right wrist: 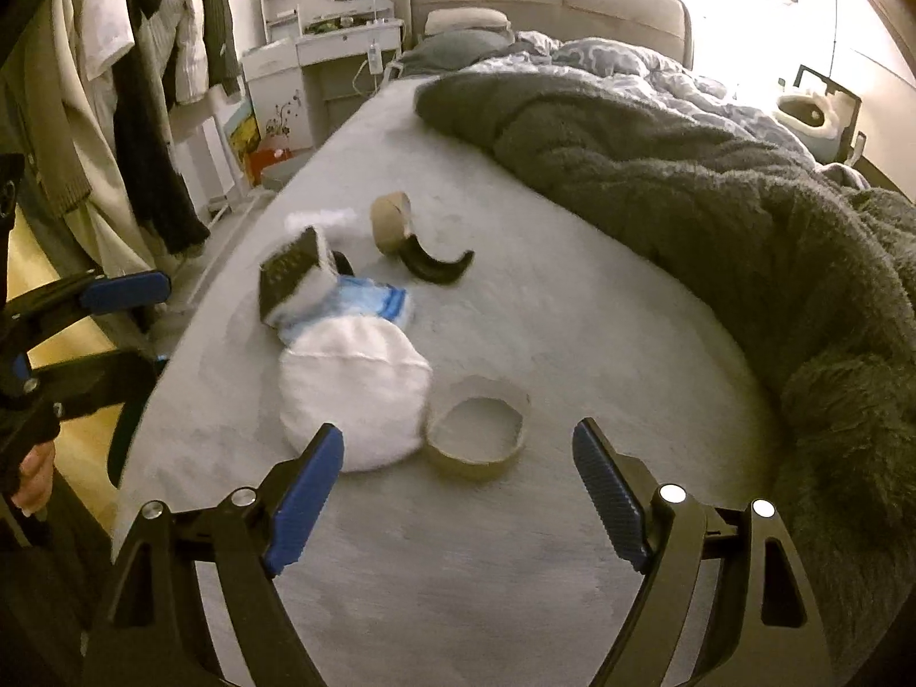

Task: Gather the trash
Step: 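Move both tools back over the trash on the bed, then grasp a white tissue ball with the left tool while the right tool grasps a cardboard tape roll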

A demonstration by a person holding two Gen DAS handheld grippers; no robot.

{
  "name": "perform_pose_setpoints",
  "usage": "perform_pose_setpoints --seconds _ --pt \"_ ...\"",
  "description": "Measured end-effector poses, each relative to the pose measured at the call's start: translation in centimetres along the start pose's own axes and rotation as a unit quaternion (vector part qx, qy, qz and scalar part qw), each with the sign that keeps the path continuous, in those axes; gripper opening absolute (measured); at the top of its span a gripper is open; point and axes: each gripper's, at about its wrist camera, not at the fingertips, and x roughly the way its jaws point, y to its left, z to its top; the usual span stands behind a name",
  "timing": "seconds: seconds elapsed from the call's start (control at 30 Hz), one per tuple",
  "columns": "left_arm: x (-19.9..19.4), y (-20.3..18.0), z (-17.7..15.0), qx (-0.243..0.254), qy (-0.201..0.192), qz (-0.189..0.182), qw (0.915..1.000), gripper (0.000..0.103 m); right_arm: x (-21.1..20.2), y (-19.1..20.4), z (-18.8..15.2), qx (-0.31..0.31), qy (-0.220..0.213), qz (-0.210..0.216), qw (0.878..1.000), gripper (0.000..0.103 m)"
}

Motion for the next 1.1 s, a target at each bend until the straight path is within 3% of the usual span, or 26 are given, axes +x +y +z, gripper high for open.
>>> perform_pose_setpoints --seconds 0.5,0.83,1.1 --pt "5.3 -1.1 -0.6 -0.033 0.039 -0.024 0.9984 0.087 1.5 -2.2 -1.5 -0.017 0.025 0.017 0.999 0.083" --pt "8.1 -1.5 -0.4 -0.059 0.051 -0.033 0.9964 0.069 1.7 -2.7 -2.4 -0.027 0.021 0.039 0.999 0.083" --pt "8.5 -1.3 -0.4 -0.065 0.05 -0.018 0.9965 0.05 1.9 -2.7 -2.3 -0.027 0.019 0.053 0.998 0.072"
